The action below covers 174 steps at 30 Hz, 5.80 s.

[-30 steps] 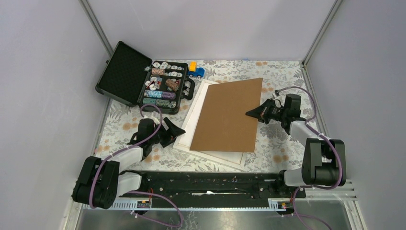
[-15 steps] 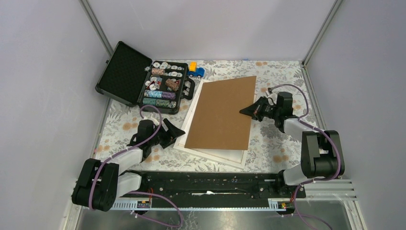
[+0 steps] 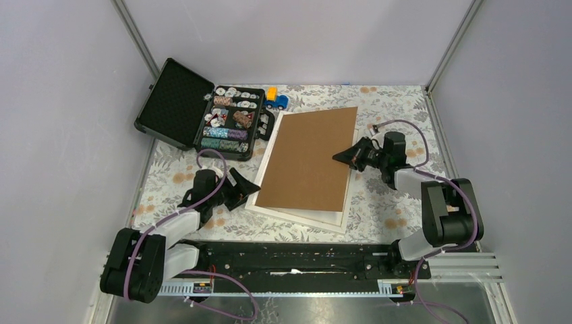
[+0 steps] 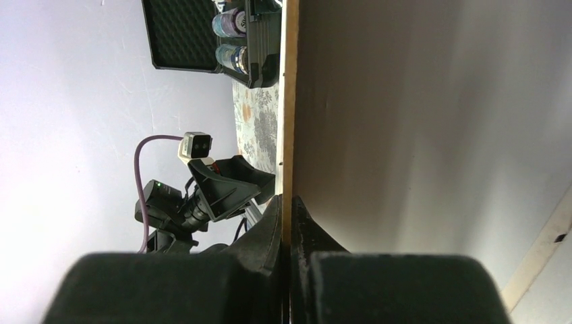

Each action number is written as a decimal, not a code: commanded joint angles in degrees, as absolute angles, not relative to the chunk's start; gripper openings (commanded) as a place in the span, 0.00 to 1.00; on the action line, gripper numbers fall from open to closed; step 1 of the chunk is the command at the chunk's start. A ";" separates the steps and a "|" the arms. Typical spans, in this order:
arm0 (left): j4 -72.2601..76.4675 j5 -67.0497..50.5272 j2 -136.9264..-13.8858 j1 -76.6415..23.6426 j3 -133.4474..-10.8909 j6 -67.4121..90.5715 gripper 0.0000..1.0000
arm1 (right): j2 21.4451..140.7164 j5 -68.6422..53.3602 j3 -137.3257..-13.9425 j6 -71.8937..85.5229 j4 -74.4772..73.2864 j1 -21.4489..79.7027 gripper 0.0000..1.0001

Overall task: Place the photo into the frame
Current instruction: Turn over the photo frame item on the photo frame, then adjust the photo frame item on the photo frame.

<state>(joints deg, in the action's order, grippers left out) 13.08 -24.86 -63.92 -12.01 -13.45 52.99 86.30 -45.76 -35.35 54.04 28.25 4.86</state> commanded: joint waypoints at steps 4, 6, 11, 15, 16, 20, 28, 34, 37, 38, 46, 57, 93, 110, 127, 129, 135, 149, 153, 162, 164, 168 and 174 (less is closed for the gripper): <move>10.69 -26.41 -59.90 -12.30 -13.91 52.63 0.82 | 89.01 -42.70 -30.98 56.55 41.82 8.97 0.00; 12.09 -26.46 -59.48 -12.32 -13.05 53.41 0.82 | 89.62 -42.55 -31.20 54.89 40.83 9.68 0.00; 12.26 -26.64 -59.94 -12.38 -13.39 52.86 0.82 | 91.63 -42.02 -35.98 46.47 28.20 9.73 0.20; 10.56 -25.75 -59.94 -12.33 -14.33 51.30 0.82 | 89.79 -37.38 -40.59 38.11 13.65 9.75 0.38; 10.21 -25.57 -59.78 -12.33 -14.59 50.98 0.82 | 89.35 -35.82 -41.33 36.49 10.42 9.76 0.45; 9.93 -25.07 -59.50 -12.39 -15.08 50.60 0.82 | 89.73 -30.71 -45.33 30.99 -1.28 9.76 0.64; 8.20 -24.68 -59.73 -12.39 -16.52 48.84 0.82 | 89.29 -22.33 -51.49 23.83 -14.30 9.77 0.99; 7.45 -24.10 -59.54 -12.30 -17.12 48.18 0.82 | 88.31 -19.67 -54.58 21.22 -19.68 9.74 1.00; 6.63 -23.74 -59.19 -12.30 -17.42 47.66 0.82 | 86.67 -16.78 -55.53 20.16 -22.41 9.73 1.00; 6.38 -23.56 -59.00 -12.34 -17.53 47.38 0.82 | 86.11 -15.65 -55.99 19.81 -23.39 9.75 1.00; 2.85 -22.10 -57.62 -12.26 -20.00 44.92 0.83 | 83.54 -8.41 -58.63 16.44 -28.97 9.76 1.00; 5.17 -23.02 -60.68 -12.38 -19.25 45.19 0.83 | 85.13 -21.41 -51.73 23.54 -16.77 9.76 0.82; 8.57 -22.44 -59.95 -15.56 -16.46 48.73 0.83 | 81.80 -16.58 -41.63 24.88 -14.53 15.60 0.74; 4.81 -21.15 -60.73 -15.69 -18.42 45.41 0.85 | 83.06 -20.47 -44.32 25.75 -11.42 16.36 0.83; 0.47 -17.10 -58.01 -17.63 -20.83 44.62 0.85 | 77.62 -9.74 -49.21 22.95 -20.13 18.98 0.91; 0.09 -16.15 -56.91 -17.67 -21.00 45.08 0.85 | 78.72 -10.54 -49.93 22.94 -19.81 18.98 0.89; -1.40 -15.51 -58.26 -17.67 -21.83 45.60 0.86 | 82.28 -11.14 -49.19 24.36 -17.57 18.98 0.82; 0.50 -18.41 -65.95 -20.56 -25.72 44.56 0.86 | 79.23 -23.60 -46.14 29.32 -9.56 19.34 0.88; -7.53 -11.78 -62.49 -20.48 -29.55 39.99 0.89 | 76.05 -3.86 -51.76 22.99 -23.21 19.12 1.00; -15.47 -7.44 -58.05 -20.35 -34.09 34.81 0.92 | 79.31 -8.70 -54.39 24.65 -21.54 6.55 1.00; -15.50 -8.55 -58.90 -20.41 -34.62 34.00 0.92 | 81.85 -14.95 -54.07 26.80 -18.52 2.51 1.00; -14.25 -11.71 -64.51 -20.37 -35.20 34.12 0.92 | 88.51 -23.60 -55.45 29.07 -12.99 -2.72 0.91; -8.32 -15.81 -70.06 -20.47 -35.60 37.97 0.89 | 98.85 -30.43 -61.46 32.10 -5.32 -6.11 0.86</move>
<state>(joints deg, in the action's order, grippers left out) -12.86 -12.80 -69.01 -20.36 -33.10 36.05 94.39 -23.40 -54.70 29.74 -12.19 -5.13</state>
